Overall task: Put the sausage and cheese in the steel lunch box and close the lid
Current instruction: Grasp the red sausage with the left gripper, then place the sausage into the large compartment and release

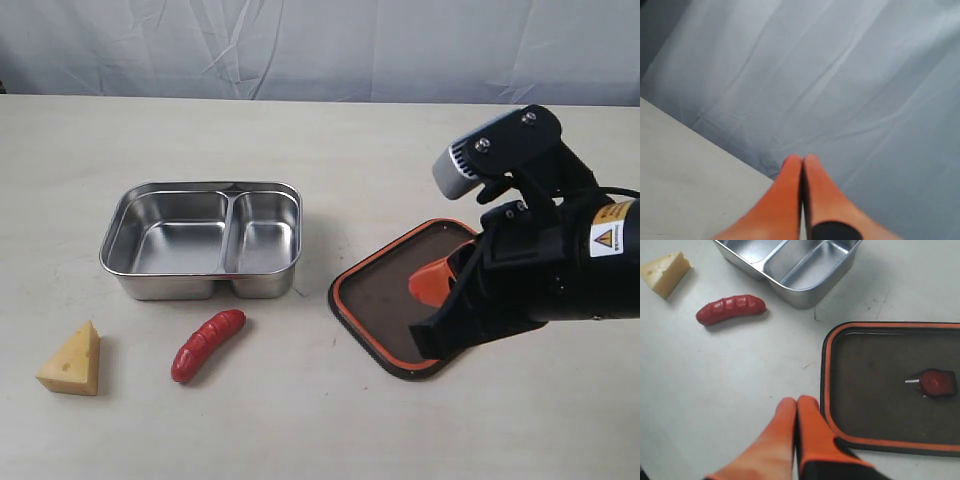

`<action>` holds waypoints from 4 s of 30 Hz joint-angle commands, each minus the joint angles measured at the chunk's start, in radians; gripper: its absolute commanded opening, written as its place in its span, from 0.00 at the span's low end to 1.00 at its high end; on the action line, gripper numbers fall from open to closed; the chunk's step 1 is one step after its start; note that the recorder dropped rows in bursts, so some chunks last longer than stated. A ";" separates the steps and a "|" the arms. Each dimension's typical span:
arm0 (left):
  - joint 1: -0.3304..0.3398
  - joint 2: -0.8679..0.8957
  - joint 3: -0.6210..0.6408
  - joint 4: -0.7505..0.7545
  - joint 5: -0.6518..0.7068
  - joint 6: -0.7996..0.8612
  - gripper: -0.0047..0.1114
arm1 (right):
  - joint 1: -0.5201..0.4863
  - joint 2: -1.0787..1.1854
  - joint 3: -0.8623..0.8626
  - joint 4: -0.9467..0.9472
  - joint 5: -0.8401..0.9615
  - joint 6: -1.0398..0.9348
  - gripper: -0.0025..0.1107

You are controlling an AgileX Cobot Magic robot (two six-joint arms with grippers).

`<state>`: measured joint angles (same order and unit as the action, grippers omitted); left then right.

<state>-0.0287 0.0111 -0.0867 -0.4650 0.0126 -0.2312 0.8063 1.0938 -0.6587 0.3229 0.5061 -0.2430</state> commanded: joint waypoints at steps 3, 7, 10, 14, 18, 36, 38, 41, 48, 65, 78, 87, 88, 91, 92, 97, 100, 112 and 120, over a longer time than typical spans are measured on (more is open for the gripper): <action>-0.015 0.328 -0.394 0.119 0.405 0.292 0.04 | 0.002 -0.010 0.006 0.004 -0.031 0.011 0.02; -0.015 0.643 -0.585 -0.114 0.571 0.738 0.04 | 0.002 -0.010 0.006 0.004 -0.026 0.011 0.02; -0.015 0.850 -0.676 -0.197 0.653 0.933 0.04 | 0.002 -0.010 0.006 0.004 -0.024 0.017 0.02; -0.017 1.063 -0.708 -0.199 0.738 0.971 0.04 | 0.002 -0.010 0.006 0.004 -0.020 0.017 0.02; -0.114 1.211 -0.708 -0.152 0.808 0.973 0.04 | 0.002 -0.010 0.006 -0.002 -0.019 0.017 0.02; -0.533 1.458 -0.708 0.002 0.674 0.902 0.18 | 0.002 -0.010 0.006 -0.075 0.019 0.019 0.02; -0.533 1.463 -0.708 -0.004 0.648 0.904 0.29 | 0.002 -0.010 0.006 -0.075 0.019 0.019 0.02; -0.533 1.479 -0.708 -0.009 0.577 0.870 0.48 | 0.002 -0.010 0.006 -0.075 0.019 0.019 0.02; -0.533 1.582 -0.708 0.152 0.539 0.594 0.57 | 0.002 -0.010 0.006 -0.079 0.024 0.034 0.02; -0.533 1.755 -0.708 0.191 0.441 0.524 0.41 | 0.002 -0.010 0.006 -0.094 0.024 0.035 0.02; -0.533 1.450 -0.708 0.202 0.533 0.527 0.04 | 0.002 -0.010 0.006 -0.111 0.024 0.041 0.02; -0.375 1.445 -0.765 0.353 0.410 0.439 0.04 | 0.002 -0.010 0.006 -0.111 0.016 0.045 0.02; -0.353 1.460 -0.774 0.353 0.407 0.439 0.04 | 0.002 -0.010 0.006 -0.111 0.016 0.045 0.02; -0.319 1.507 -0.794 0.353 0.381 0.451 0.04 | 0.002 -0.010 0.006 -0.111 -0.002 0.062 0.02; -0.314 1.520 -0.799 0.353 0.370 0.454 0.04 | 0.002 -0.010 0.006 -0.111 -0.007 0.062 0.02; -0.312 1.586 -0.840 0.353 0.334 0.456 0.04 | 0.002 -0.010 0.006 -0.111 -0.017 0.062 0.02; -0.312 1.613 -0.862 0.353 0.359 0.456 0.13 | 0.002 -0.010 0.006 -0.111 -0.011 0.068 0.02; -0.312 1.628 -0.879 0.354 0.380 0.455 0.61 | 0.002 -0.010 0.006 -0.111 0.023 0.082 0.02; -0.312 1.530 -0.882 0.357 0.642 0.393 0.03 | 0.002 -0.010 0.006 -0.113 0.082 0.107 0.02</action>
<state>-0.3464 1.5946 -0.9668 -0.1135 0.5592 0.1880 0.8063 1.0938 -0.6547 0.2193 0.5647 -0.1480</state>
